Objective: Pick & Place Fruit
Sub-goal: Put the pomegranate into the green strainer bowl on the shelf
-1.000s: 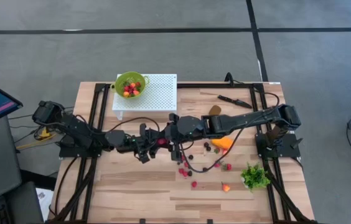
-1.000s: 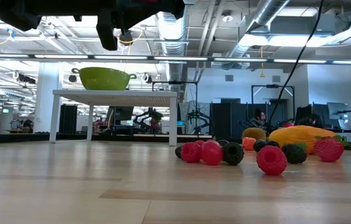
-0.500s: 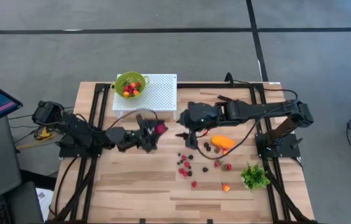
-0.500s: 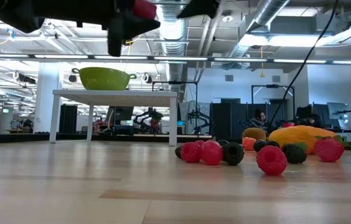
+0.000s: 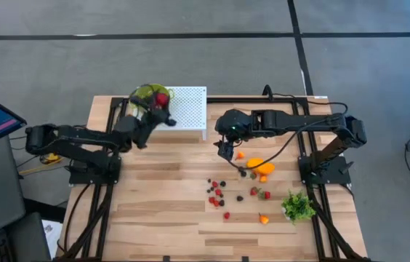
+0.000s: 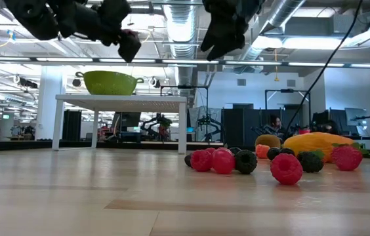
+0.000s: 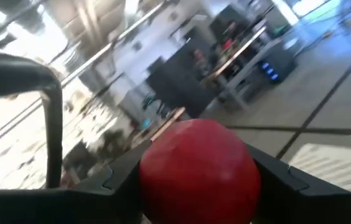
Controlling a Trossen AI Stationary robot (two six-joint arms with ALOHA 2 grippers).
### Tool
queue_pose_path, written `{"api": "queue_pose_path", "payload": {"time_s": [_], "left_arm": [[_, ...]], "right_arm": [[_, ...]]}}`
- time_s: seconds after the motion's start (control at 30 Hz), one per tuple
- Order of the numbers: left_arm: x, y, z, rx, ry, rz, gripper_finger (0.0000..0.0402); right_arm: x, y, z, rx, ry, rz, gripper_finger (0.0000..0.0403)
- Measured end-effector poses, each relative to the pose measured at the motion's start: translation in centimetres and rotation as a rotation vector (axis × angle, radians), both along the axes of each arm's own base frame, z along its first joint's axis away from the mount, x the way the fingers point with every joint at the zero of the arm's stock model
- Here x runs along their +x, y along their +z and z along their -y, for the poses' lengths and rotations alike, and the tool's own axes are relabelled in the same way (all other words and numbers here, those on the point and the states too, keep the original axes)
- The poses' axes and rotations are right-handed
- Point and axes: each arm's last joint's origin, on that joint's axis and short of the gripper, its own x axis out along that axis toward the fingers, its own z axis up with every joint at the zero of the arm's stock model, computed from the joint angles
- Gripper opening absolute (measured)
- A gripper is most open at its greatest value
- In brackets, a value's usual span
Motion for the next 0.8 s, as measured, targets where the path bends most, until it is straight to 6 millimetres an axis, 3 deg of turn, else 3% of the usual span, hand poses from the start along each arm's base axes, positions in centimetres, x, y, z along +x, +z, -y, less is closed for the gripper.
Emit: {"api": "queue_pose_path", "payload": {"time_s": [0.2, 0.33, 0.8], "left_arm": [[-1.2, -0.6, -2.2, -0.116, 0.041, 0.047, 0.0187], [-1.7, -1.3, -3.3, -0.179, 0.074, 0.072, 0.0195], [-1.9, -1.9, -3.7, -0.23, 0.085, 0.087, 0.0217]], "right_arm": [[0.2, -0.6, 0.0, 0.002, 0.003, 0.017, 0.0265], [0.2, -0.6, -0.1, 0.002, 0.007, 0.02, 0.0265], [0.2, -0.7, -0.1, 0.0, 0.01, 0.02, 0.0265]]}}
